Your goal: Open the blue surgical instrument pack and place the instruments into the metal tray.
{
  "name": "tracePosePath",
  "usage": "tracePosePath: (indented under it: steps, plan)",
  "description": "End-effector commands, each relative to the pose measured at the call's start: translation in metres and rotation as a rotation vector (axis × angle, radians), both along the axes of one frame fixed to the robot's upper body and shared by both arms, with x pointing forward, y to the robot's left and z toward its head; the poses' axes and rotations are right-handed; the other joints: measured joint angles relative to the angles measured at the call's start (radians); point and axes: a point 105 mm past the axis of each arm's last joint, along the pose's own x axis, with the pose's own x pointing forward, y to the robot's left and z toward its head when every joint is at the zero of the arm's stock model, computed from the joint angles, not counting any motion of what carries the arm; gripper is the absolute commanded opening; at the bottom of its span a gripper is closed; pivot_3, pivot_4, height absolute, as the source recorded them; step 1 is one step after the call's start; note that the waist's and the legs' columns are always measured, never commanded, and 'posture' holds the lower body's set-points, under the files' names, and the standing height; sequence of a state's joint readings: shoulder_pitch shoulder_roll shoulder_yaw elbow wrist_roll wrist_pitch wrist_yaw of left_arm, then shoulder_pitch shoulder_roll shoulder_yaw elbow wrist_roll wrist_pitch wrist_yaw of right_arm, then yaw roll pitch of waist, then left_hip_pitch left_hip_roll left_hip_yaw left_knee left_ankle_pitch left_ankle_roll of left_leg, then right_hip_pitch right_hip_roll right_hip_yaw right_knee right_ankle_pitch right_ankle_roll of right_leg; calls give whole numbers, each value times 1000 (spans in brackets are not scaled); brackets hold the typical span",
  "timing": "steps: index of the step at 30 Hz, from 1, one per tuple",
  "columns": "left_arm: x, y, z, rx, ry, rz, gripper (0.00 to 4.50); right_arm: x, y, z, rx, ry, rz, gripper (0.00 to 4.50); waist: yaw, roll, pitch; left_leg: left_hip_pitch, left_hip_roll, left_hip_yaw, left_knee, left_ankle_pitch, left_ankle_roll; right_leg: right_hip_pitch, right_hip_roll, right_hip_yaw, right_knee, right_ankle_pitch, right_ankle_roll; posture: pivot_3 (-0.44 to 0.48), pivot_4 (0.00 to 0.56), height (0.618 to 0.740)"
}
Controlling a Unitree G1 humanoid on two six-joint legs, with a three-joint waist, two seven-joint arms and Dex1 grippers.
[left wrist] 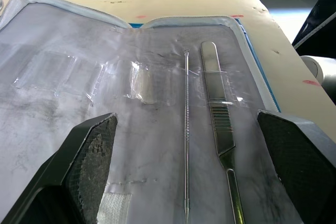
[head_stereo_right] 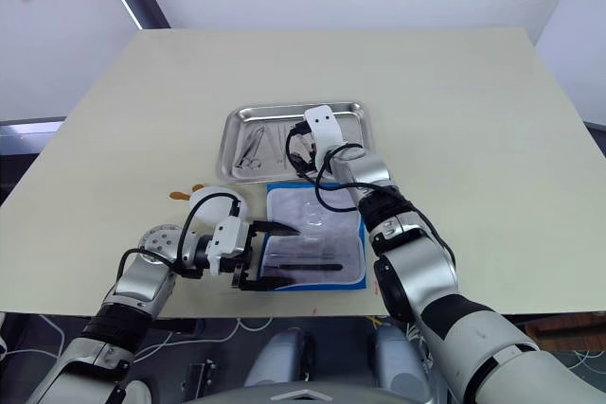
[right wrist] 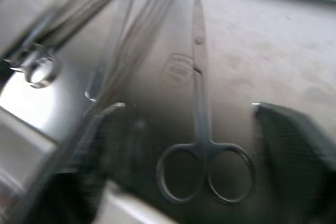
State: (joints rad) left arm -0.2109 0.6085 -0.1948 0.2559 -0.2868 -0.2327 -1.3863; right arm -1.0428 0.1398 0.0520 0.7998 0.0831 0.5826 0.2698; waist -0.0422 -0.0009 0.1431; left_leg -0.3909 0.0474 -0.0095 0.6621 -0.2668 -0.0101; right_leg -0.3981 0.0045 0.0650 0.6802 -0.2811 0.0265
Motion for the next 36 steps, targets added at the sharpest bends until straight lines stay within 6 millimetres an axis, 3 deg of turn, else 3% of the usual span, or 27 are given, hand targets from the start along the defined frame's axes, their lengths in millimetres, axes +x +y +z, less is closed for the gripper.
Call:
tracePosePath:
  steps: [1, 7, 17, 29, 36]
  plan:
    - [-15, 8, -35, 90, 141, 25, 4500, -3, 3, 32, 75, -137, 67, 4468, 1, 0, 0, 0, 0, 0, 0, 0, 0, 0, 0, 0, 0, 0, 0, 0, 150, 740]
    - [-15, 8, -34, 90, 141, 28, 4500, -29, -17, 43, 145, -258, 198, 4468, 1, 0, 0, 0, 0, 0, -1, 0, 0, 0, -1, 0, -1, 0, 0, 0, 150, 740]
    - [-14, 8, -33, 92, 141, 15, 4500, -74, -73, 50, 174, -367, 354, 4468, 2, 0, 0, 0, 0, 0, -1, 0, 0, 0, 0, 0, -1, 0, 0, 0, 150, 740]
    - [-13, 10, -32, 100, 142, 3, 4500, -148, -146, 44, 133, -411, 669, 4468, 2, -1, 1, 0, -1, 1, -1, 0, 0, 0, 0, 1, -2, -3, 5, 0, 150, 740]
    - [-14, 10, -31, 101, 142, -2, 4500, -166, -181, 57, 91, -392, 789, 4468, 3, -2, 1, 1, -1, 1, -1, 0, 0, 1, 0, 1, -2, -3, 5, 0, 150, 740]
